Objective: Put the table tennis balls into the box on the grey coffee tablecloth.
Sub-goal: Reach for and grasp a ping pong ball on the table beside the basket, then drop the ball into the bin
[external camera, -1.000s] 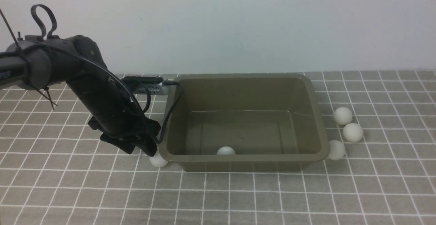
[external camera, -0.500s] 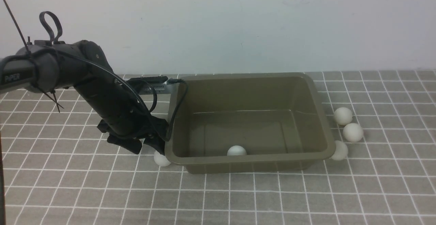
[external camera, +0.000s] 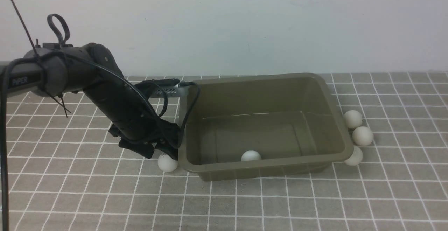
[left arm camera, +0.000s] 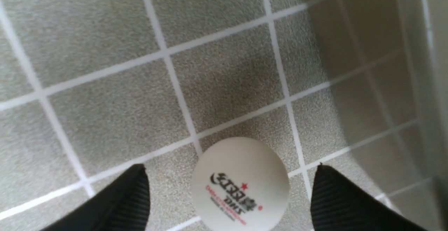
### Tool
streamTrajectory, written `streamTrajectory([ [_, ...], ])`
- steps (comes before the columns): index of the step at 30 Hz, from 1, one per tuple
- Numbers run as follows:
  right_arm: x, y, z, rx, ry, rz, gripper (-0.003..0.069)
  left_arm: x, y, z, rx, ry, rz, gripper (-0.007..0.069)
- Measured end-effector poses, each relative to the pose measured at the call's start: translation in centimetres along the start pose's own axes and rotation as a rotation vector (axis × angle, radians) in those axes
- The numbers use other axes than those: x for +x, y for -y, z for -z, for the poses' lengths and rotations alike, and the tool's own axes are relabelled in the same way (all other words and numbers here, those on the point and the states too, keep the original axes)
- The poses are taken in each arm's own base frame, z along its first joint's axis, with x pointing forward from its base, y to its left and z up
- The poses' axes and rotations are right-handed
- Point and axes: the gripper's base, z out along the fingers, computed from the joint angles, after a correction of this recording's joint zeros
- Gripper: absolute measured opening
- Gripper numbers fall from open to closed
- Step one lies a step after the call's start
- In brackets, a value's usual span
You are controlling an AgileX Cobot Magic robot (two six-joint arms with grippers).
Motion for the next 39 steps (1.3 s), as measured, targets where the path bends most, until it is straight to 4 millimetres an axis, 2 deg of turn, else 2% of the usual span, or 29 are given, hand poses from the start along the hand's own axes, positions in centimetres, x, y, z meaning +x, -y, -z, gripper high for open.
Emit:
streamTrajectory([
  [5, 0.0, 0.0, 0.0, 0.0, 0.0, 0.0, -0.001, 0.2, -0.1, -0.9, -0.025, -0.035, -0.029, 0.0527],
  [9, 0.4, 0.2, -0.5, 0.002, -0.019, -0.008, -0.0009, 0.1, 0.0, -1.1, -0.046, -0.032, -0.049, 0.04],
  [10, 0.7, 0.3, -0.7, 0.003, -0.03, -0.011, -0.0009, 0.1, -0.1, -1.1, -0.05, -0.03, -0.051, 0.0344],
  [16, 0.8, 0.4, -1.0, 0.005, -0.031, -0.016, -0.0009, -0.2, -0.4, -0.6, -0.096, -0.049, -0.086, 0.0353],
  [19, 0.7, 0.4, -0.9, 0.005, -0.017, -0.015, -0.0009, -1.1, -0.1, 2.1, -0.148, -0.051, -0.081, 0.0353],
  [20, 0.6, 0.4, -0.9, 0.005, -0.016, -0.014, -0.0009, -1.0, -0.1, 2.1, -0.15, -0.055, -0.078, 0.0353],
  [21, 0.6, 0.4, -0.8, 0.005, -0.013, -0.013, -0.0009, -1.3, 0.2, 3.2, -0.16, -0.04, -0.075, 0.0353],
  [22, 0.4, 0.3, -0.7, 0.006, -0.002, -0.011, -0.0009, -1.9, 0.9, 5.1, -0.164, 0.001, -0.078, 0.0353],
  [24, 0.3, 0.3, -0.6, 0.007, 0.009, -0.005, -0.0009, -2.5, 2.6, 7.4, -0.152, 0.066, -0.106, 0.0353],
  [26, 0.2, 0.3, -0.6, 0.007, 0.015, -0.001, -0.0009, -3.0, 4.4, 8.7, -0.126, 0.119, -0.133, 0.0353],
  [28, 0.2, 0.3, -0.6, 0.007, 0.018, 0.002, -0.0009, -3.5, 6.8, 9.1, -0.078, 0.161, -0.163, 0.0353],
  [30, 0.2, 0.3, -0.6, 0.007, 0.018, 0.004, -0.0009, -3.8, 8.8, 8.5, -0.052, 0.179, -0.199, 0.0353],
  [33, 0.2, 0.3, -0.6, 0.005, 0.019, 0.003, -0.0009, -4.3, 10.9, 6.1, -0.046, 0.179, -0.242, 0.0353],
  [35, 0.2, 0.3, -0.6, 0.005, 0.019, 0.003, -0.0009, -4.4, 11.4, 3.9, -0.052, 0.141, -0.238, 0.0353],
  [36, 0.2, 0.3, -0.6, 0.005, 0.019, 0.003, -0.0009, -4.4, 11.4, 3.9, -0.052, 0.142, -0.236, 0.0353],
  [39, 0.2, 0.3, -0.6, 0.005, 0.019, 0.003, -0.0009, -4.6, 10.9, 0.8, -0.065, 0.078, -0.186, 0.038],
])
